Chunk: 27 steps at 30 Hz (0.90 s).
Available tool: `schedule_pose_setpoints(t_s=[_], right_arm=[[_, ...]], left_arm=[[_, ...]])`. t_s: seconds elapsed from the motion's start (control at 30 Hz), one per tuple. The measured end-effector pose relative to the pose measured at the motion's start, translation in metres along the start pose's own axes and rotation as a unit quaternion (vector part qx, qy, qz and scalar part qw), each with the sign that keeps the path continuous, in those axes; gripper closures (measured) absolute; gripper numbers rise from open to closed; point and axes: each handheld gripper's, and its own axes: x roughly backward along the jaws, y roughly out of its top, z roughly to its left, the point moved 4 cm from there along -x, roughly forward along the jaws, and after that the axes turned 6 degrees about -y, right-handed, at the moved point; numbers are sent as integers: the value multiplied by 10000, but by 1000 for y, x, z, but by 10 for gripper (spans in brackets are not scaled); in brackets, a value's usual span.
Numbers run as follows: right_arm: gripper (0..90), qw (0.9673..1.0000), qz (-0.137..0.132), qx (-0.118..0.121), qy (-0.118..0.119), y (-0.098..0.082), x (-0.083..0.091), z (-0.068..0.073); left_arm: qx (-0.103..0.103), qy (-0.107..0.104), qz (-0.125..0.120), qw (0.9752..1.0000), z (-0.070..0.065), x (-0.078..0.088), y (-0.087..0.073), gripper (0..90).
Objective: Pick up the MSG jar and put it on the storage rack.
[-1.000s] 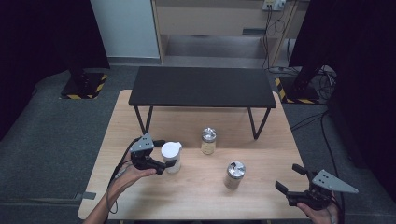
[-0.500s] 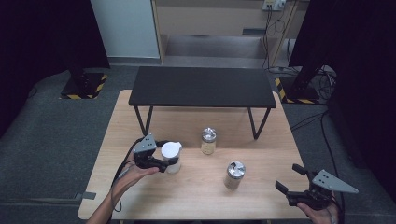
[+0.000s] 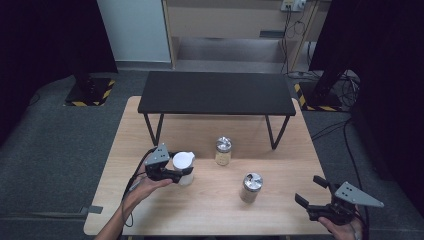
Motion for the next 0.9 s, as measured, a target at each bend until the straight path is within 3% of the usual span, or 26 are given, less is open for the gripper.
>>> schedule_pose_setpoints(t_s=[0.43, 0.9], right_arm=[[44, 10000, 2, -6, 1, 0, 0, 0], [44, 10000, 12, 8, 2, 0, 0, 0]], left_arm=[[83, -75, -83, 9999, 1, 2, 1, 294], [7, -258, -157, 9995, 1, 19, 29, 294]])
